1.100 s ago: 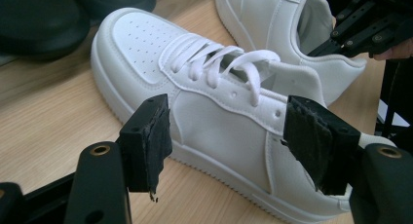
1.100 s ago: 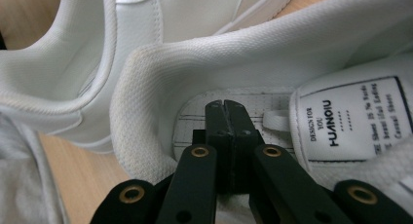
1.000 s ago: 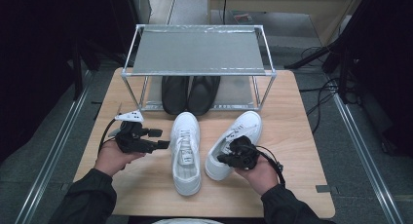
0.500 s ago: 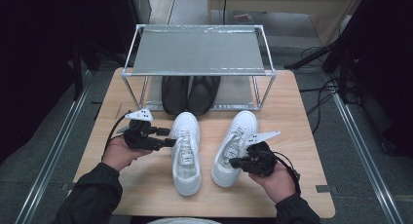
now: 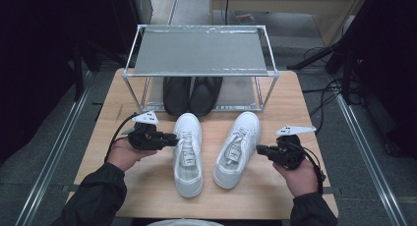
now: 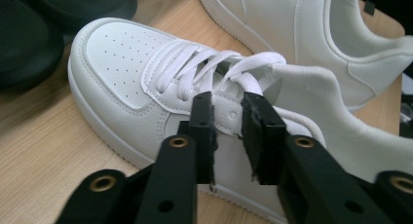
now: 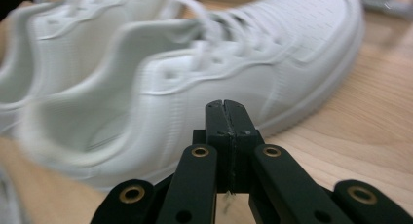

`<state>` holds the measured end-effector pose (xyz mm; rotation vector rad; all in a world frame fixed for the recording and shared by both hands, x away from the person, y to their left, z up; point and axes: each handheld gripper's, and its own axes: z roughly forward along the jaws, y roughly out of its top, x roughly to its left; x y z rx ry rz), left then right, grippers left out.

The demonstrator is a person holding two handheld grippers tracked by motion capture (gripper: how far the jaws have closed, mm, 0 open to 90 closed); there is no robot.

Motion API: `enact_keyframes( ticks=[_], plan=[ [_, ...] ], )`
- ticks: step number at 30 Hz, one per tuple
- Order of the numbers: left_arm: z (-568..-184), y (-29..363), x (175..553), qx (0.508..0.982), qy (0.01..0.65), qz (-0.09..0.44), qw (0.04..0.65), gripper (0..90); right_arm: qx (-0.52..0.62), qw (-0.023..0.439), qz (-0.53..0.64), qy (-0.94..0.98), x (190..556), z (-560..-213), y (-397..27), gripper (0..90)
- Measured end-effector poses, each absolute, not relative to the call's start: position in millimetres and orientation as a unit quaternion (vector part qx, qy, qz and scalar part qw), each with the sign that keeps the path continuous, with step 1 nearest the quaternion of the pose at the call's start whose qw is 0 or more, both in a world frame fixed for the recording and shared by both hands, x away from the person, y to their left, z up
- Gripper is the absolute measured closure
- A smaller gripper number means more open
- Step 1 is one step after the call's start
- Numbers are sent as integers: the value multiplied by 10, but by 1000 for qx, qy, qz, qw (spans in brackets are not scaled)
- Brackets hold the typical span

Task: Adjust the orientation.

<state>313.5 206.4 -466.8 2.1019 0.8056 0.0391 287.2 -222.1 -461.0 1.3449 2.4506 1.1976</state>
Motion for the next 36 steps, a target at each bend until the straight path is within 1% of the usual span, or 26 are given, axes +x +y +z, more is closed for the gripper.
enact_keyframes(
  ticks=[1, 4, 7, 9, 12, 14, 15, 24, 27, 28, 30, 36],
  plan=[
    [-4666, 2069, 3142, 840, 326, 11, 433, 796, 451, 46, 390, 801, 2933, -4653, -2246, 900],
    [-4687, 2065, 3158, 830, 350, 6, 434, 853, 474, 46, 386, 790, 3090, -4745, -2283, 900],
    [-4704, 2075, 3155, 829, 360, 13, 429, 879, 485, 51, 379, 786, 3213, -4812, -2275, 900],
    [-4706, 2102, 3155, 825, 367, 9, 431, 891, 479, 47, 378, 791, 3273, -4850, -2255, 900],
    [-4709, 2145, 3122, 820, 377, 7, 431, 900, 469, 23, 368, 803, 3334, -4911, -2192, 900],
    [-4714, 2162, 3097, 823, 376, 10, 424, 900, 463, 27, 365, 807, 3356, -4904, -2148, 900],
    [-4715, 2162, 3077, 824, 378, 16, 423, 900, 459, 21, 369, 808, 3372, -4899, -2137, 900],
    [-4779, 2218, 2997, 818, 390, 12, 423, 900, 447, 20, 368, 815, 3500, -4897, -1949, 900],
    [-4818, 2236, 2989, 825, 379, 21, 419, 900, 427, 11, 371, 825, 3516, -4898, -1844, 900],
    [-4831, 2239, 2987, 827, 380, 22, 415, 900, 418, 16, 368, 830, 3506, -4889, -1820, 900],
    [-4856, 2242, 2987, 827, 381, 17, 413, 900, 412, 20, 365, 835, 3490, -4866, -1812, 900],
    [-4961, 2195, 3040, 831, 386, 3, 401, 900, 423, 5, 362, 831, 3476, -4891, -1845, 900]
  ],
)
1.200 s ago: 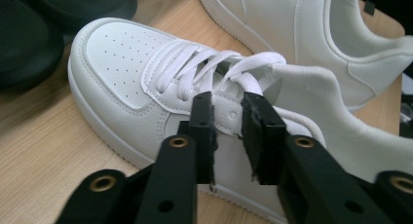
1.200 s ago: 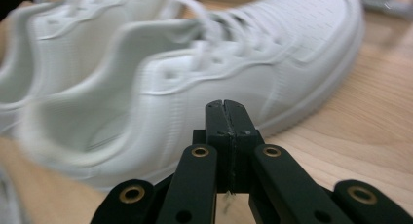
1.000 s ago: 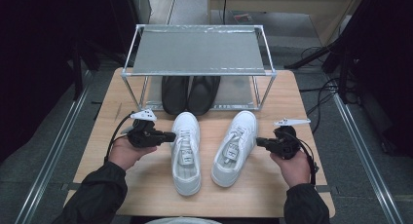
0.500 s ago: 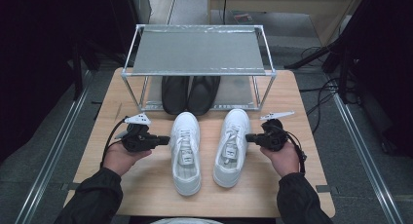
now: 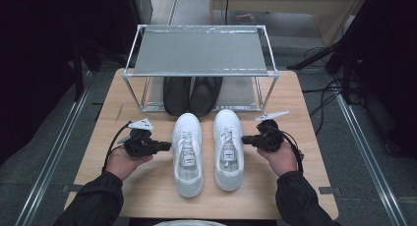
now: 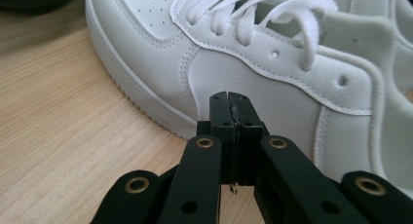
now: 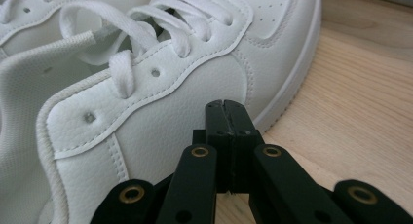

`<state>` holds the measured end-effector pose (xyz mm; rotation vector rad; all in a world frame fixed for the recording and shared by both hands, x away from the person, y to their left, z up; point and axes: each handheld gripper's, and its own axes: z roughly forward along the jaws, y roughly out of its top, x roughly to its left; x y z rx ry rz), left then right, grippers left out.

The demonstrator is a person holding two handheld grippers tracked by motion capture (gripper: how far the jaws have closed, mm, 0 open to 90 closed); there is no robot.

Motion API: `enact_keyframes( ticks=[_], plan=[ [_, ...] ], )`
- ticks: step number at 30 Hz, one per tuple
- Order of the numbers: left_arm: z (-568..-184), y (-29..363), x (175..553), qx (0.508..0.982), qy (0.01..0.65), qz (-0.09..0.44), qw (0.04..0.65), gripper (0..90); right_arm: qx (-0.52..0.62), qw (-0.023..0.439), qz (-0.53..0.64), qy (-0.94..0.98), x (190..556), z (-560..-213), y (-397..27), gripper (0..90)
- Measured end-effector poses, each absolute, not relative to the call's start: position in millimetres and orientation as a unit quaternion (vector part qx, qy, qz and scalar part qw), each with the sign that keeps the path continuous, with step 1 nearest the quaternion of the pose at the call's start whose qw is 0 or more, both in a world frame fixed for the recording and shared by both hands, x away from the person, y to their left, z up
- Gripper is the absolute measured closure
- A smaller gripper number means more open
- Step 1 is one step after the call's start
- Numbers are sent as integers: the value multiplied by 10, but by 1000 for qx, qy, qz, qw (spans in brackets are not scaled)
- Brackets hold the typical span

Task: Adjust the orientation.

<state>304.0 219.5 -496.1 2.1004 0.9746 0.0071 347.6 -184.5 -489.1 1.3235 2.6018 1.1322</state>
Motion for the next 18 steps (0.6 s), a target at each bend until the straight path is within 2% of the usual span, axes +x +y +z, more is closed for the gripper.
enact_keyframes(
  ticks=[18],
  plan=[
    [-5047, 2122, 3047, 842, 375, -11, 388, 900, 413, 10, 361, 836, 3511, -4906, -1734, 900]
  ],
)
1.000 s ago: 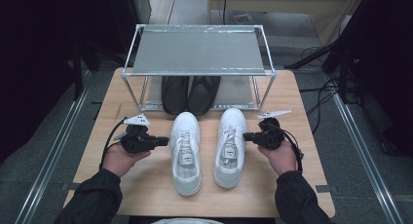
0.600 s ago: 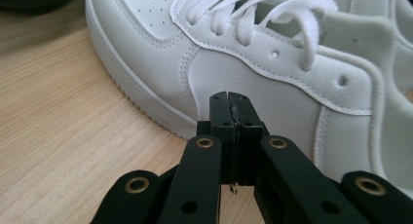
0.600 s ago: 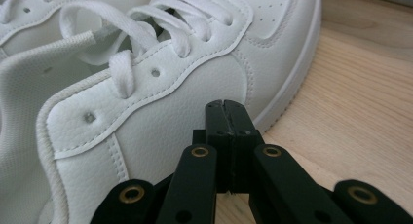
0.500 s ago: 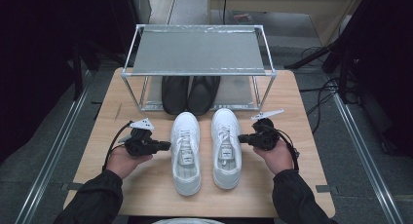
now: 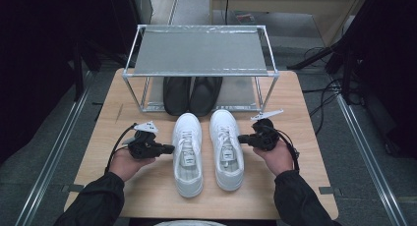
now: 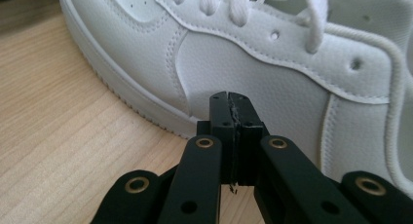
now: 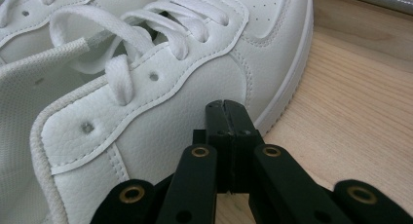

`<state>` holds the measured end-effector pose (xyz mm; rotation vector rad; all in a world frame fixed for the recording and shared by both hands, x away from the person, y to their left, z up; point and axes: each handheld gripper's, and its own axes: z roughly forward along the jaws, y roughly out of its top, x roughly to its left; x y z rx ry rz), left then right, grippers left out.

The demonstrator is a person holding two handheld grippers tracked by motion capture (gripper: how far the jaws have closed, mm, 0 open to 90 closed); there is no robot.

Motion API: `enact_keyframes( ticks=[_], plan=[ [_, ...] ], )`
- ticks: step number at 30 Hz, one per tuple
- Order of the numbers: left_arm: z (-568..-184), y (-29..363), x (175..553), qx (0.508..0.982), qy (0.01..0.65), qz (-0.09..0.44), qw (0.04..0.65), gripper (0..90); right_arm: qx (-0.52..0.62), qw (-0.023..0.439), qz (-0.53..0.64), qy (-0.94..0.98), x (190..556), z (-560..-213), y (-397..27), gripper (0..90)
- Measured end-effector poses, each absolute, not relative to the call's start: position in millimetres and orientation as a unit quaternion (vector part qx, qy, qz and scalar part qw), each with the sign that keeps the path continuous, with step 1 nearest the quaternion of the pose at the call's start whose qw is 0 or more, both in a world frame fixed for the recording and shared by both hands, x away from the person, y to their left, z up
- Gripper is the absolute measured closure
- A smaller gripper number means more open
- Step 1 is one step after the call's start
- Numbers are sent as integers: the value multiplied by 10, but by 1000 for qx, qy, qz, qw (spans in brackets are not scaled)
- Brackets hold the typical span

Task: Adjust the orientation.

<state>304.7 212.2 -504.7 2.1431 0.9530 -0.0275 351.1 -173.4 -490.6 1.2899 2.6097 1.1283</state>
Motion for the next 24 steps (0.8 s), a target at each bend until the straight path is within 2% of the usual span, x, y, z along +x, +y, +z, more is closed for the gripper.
enact_keyframes(
  ticks=[6, 9, 24],
  plan=[
    [-5061, 2103, 3051, 845, 371, -11, 386, 900, 414, 10, 365, 834, 3511, -4912, -1713, 900],
    [-5069, 2114, 3070, 843, 375, -10, 385, 900, 409, -12, 373, 833, 3510, -4928, -1673, 900],
    [-5100, 1992, 3015, 847, 363, -17, 388, 900, 403, -10, 375, 835, 3503, -4936, -1597, 900]
  ],
)
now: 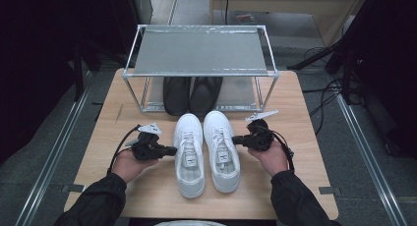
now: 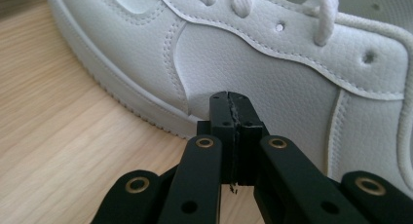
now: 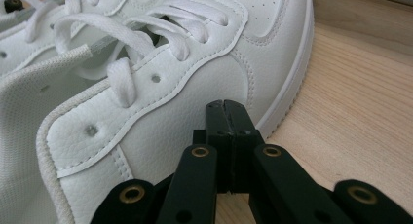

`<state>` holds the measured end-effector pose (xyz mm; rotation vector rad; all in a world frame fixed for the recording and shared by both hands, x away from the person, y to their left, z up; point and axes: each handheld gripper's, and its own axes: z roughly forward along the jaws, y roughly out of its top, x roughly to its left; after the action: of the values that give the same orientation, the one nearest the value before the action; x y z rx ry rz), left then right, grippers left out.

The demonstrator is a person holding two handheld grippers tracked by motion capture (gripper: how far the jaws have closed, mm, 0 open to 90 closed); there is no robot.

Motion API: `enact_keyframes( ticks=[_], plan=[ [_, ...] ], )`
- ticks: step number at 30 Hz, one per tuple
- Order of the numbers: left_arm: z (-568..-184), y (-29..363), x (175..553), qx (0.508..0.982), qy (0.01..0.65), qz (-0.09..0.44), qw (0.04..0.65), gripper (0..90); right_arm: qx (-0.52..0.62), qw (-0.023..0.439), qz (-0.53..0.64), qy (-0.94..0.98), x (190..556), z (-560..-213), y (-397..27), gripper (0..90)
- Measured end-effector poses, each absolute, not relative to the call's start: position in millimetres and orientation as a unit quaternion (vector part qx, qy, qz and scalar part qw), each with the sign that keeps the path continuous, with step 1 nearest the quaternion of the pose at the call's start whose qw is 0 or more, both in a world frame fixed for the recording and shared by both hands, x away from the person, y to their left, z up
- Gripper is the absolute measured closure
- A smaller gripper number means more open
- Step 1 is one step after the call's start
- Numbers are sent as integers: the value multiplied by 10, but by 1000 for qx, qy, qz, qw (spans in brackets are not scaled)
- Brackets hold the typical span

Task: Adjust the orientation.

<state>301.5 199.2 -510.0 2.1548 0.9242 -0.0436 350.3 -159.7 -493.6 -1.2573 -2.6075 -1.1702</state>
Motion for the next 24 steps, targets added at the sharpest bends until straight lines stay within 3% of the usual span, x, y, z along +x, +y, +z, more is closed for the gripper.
enact_keyframes(
  ticks=[5, 19, 24],
  plan=[
    [-5089, 1901, 2979, 861, 339, -11, 379, 900, -403, 9, -375, -835, 3504, -4937, -1603, 900],
    [-5089, 1853, 2937, 852, 362, -5, 378, 900, -408, 4, -378, -831, 3586, -4948, -1595, 900],
    [-5111, 1808, 2926, 850, 357, -26, 386, 900, -413, -6, -375, -830, 3607, -4937, -1595, 900]
  ],
)
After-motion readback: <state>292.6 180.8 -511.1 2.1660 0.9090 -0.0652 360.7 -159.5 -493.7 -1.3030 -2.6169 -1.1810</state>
